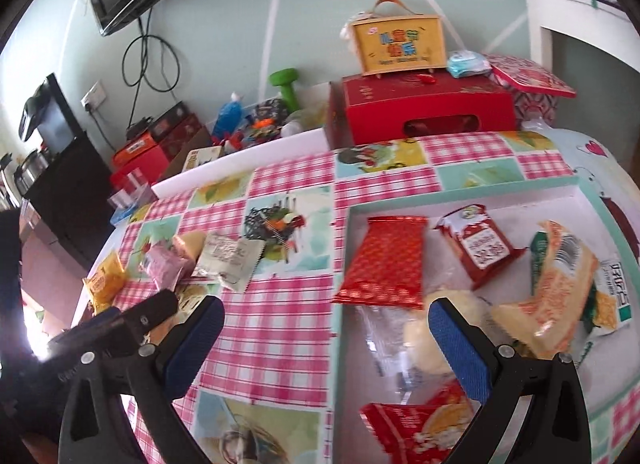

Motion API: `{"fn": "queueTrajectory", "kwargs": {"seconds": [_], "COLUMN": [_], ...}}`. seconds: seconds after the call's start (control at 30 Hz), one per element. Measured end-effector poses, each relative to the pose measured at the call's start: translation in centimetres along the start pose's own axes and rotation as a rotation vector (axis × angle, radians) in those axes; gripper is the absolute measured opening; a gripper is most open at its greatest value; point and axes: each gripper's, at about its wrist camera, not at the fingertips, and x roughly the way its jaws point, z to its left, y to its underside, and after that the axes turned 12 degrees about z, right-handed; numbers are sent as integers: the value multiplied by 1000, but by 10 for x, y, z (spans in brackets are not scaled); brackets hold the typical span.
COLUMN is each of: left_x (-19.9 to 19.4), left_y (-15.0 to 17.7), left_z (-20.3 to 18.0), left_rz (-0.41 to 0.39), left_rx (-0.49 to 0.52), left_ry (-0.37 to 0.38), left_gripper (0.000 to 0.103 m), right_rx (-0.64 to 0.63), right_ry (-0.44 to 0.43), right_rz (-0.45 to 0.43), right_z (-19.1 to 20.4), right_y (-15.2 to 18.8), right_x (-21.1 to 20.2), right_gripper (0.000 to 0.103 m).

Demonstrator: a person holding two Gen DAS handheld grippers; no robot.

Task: Organize snacks
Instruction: 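Withdraw both open tools from the tray back over the snack pile, then grasp the pink wrapper with the right tool while the left grasps the yellow cookie bag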

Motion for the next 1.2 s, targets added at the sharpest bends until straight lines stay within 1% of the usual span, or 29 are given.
{"fn": "queueTrajectory", "kwargs": {"seconds": [0.17, 0.27, 0.43, 0.57, 0.67, 0.8, 0.9, 0.97, 1.07, 1.13, 1.2], "left_x": [-6, -3, 6, 8, 9, 8, 12, 13, 14, 15, 19], "left_y": [-4, -5, -8, -11, -17, -33, -50, -63, -78, -86, -94], "left_z": [18, 29, 52, 69, 85, 113, 130, 141, 152, 161, 173], "left_rz": [-24, -1, 56, 65, 73, 67, 75, 81, 86, 88, 98], "left_rx": [-26, -26, -61, -76, -99, -105, -71, -31, 51, 101, 124], "left_ry": [-44, -78, -69, -106, -109, -108, -125, -134, -195, -230, -236], "left_gripper": [101, 101, 101, 101, 101, 101, 101, 101, 101, 101, 101], "right_rx": [-38, -66, -135, -169, -185, -190, -213, -239, -275, -312, -355], "right_ry": [4, -8, -5, -1, 6, 12, 25, 21, -29, -71, -103], "right_rz": [26, 56, 117, 144, 147, 153, 160, 160, 154, 153, 153], "right_z": [15, 25, 46, 59, 66, 73, 83, 94, 115, 134, 156], "right_y": [2, 6, 14, 17, 17, 13, 9, 5, -5, -14, -23], "right_x": [13, 23, 43, 55, 59, 65, 70, 72, 76, 80, 87], "right_gripper": [103, 103, 103, 103, 103, 103, 103, 103, 103, 100, 93]}}
